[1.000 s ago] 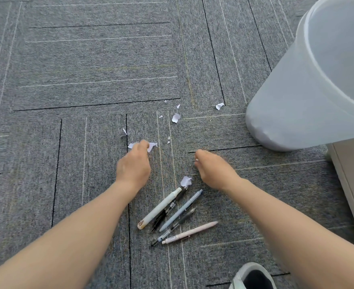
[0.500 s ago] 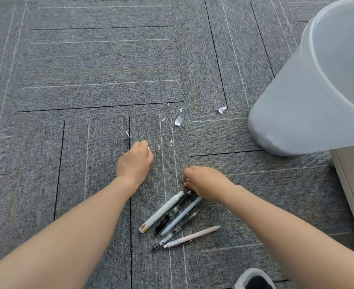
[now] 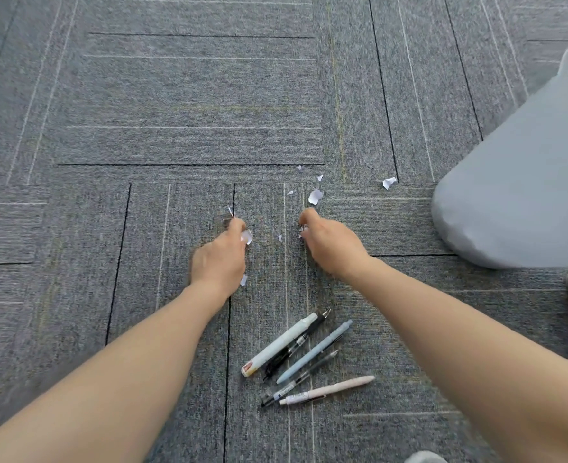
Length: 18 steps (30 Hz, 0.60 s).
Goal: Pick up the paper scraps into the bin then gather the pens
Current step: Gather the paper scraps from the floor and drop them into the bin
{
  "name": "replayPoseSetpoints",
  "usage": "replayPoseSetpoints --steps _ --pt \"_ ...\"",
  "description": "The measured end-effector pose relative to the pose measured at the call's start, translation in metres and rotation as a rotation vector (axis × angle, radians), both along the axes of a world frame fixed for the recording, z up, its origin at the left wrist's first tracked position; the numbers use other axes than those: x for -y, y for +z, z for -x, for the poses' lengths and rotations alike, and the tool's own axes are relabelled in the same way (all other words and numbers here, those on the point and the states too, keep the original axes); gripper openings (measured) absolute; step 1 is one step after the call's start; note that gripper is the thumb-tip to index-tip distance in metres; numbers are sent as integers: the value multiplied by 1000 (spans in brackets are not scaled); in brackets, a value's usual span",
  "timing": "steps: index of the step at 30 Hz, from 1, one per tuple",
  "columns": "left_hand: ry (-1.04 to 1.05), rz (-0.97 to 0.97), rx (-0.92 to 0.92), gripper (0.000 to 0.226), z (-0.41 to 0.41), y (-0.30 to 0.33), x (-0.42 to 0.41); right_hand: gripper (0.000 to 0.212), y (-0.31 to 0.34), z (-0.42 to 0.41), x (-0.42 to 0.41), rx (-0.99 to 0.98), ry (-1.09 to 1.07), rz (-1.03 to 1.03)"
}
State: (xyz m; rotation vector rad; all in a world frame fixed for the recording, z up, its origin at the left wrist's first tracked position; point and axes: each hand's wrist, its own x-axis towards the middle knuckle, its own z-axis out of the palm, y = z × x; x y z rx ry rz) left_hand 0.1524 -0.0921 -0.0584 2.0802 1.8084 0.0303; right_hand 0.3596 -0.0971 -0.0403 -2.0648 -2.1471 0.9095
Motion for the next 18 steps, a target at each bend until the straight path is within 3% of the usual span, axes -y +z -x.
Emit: replayPoseSetpoints --steps 4,10,15,18 --pt "-60 -7 -60 26 -2 2 -4 13 -3 -1 -5 26 33 0" --pt "-51 29 -91 9 -10 8 -16 10 -2 5 -10 134 98 6" --pt "152 -11 108 25 3 17 -20 12 -1 -14 -19 -211 -248 28" --pt "225 -63 135 29 5 21 -33 13 -1 -23 -36 -176 -309 -42"
